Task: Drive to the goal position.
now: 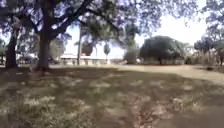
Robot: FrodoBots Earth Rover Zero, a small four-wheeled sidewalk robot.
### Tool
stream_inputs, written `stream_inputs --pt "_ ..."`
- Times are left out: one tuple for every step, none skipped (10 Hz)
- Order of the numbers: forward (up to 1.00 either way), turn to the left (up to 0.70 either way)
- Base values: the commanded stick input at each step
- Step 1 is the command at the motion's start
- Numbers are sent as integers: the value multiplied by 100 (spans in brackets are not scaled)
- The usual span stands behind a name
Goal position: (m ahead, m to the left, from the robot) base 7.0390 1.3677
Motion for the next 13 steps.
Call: stream_inputs --pt "70 0" --pt "70 0" --pt "70 0" --pt "70 0" --pt "70 0" --pt "70 0" --pt "70 0" --pt "70 0" --pt "70 0" --pt "70 0" --pt "70 0" --pt "70 0" --pt "70 0"
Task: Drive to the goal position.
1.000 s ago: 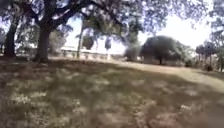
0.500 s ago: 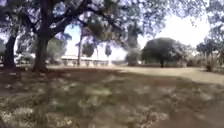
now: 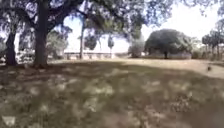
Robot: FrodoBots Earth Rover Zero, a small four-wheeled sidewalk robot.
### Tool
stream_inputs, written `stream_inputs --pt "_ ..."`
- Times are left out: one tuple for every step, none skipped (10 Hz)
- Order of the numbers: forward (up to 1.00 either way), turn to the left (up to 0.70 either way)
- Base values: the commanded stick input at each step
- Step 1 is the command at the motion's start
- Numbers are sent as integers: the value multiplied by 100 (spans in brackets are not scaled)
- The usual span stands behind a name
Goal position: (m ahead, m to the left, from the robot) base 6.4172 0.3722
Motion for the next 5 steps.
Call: stream_inputs --pt "70 0" --pt "70 0" --pt "70 0" --pt "70 0" --pt "70 0"
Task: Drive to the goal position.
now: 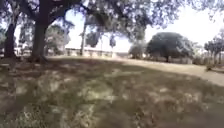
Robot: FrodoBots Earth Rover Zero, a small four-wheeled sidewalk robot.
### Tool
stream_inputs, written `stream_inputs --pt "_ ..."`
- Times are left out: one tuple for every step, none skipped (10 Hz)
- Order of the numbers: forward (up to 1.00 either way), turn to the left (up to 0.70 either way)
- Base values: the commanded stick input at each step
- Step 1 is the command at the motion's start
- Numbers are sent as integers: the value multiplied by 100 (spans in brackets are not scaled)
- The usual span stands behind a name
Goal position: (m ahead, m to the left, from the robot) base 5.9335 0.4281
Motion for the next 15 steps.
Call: stream_inputs --pt "70 0" --pt "70 0" --pt "70 0" --pt "70 0" --pt "70 0" --pt "70 0" --pt "70 0" --pt "70 0" --pt "70 0" --pt "70 0" --pt "70 0" --pt "70 0" --pt "70 0" --pt "70 0" --pt "70 0"
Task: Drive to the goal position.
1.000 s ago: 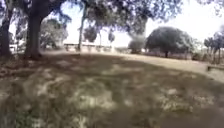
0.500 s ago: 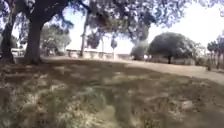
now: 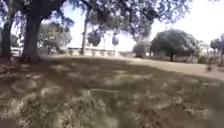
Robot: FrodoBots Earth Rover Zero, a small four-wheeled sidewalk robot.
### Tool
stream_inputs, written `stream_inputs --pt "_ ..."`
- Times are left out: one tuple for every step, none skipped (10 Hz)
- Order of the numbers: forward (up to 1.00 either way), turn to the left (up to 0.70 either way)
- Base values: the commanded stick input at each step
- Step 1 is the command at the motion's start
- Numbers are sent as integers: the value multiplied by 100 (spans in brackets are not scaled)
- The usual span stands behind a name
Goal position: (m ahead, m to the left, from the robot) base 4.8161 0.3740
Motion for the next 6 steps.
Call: stream_inputs --pt "70 0" --pt "70 0" --pt "70 0" --pt "70 0" --pt "70 0" --pt "70 0"
